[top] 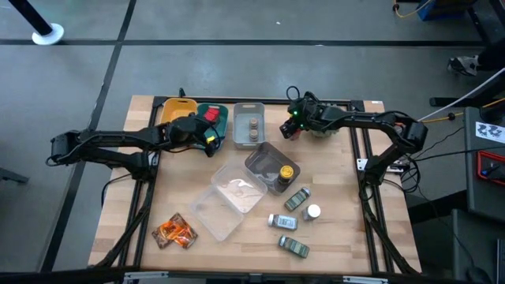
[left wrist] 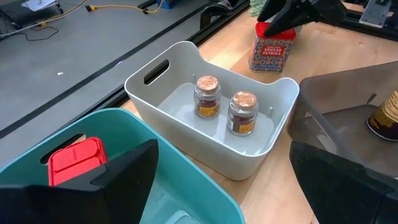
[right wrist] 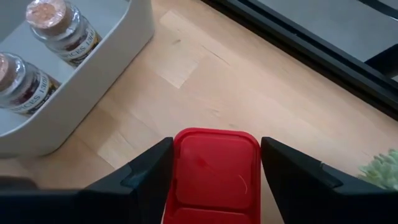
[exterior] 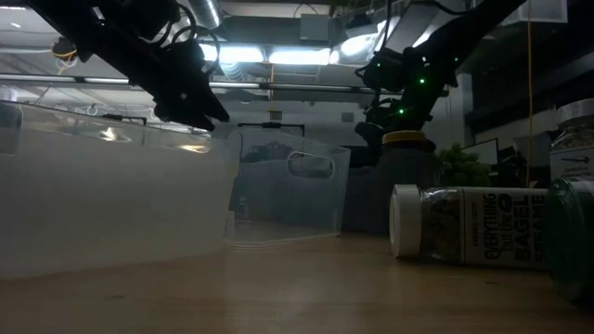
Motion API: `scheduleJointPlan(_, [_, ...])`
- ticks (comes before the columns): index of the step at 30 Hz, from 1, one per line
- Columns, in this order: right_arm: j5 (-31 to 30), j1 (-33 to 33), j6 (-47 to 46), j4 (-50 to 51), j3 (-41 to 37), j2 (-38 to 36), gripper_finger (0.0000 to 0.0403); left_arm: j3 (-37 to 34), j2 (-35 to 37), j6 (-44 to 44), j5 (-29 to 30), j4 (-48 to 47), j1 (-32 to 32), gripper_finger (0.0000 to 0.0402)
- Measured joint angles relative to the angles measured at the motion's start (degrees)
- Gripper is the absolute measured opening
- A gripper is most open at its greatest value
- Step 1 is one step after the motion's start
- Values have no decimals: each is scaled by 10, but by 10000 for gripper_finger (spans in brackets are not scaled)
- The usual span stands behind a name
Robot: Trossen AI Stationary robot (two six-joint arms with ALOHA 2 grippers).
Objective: Sort spices by type
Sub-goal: Put the red seasoning can into the green bin
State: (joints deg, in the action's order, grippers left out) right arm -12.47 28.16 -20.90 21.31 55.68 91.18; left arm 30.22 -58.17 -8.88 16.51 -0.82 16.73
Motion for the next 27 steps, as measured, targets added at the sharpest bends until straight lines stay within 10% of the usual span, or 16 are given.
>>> scheduleJointPlan(27, [25, 0, 5, 1, -2, 0, 239, 0, 0, -1, 0, 0, 0, 347])
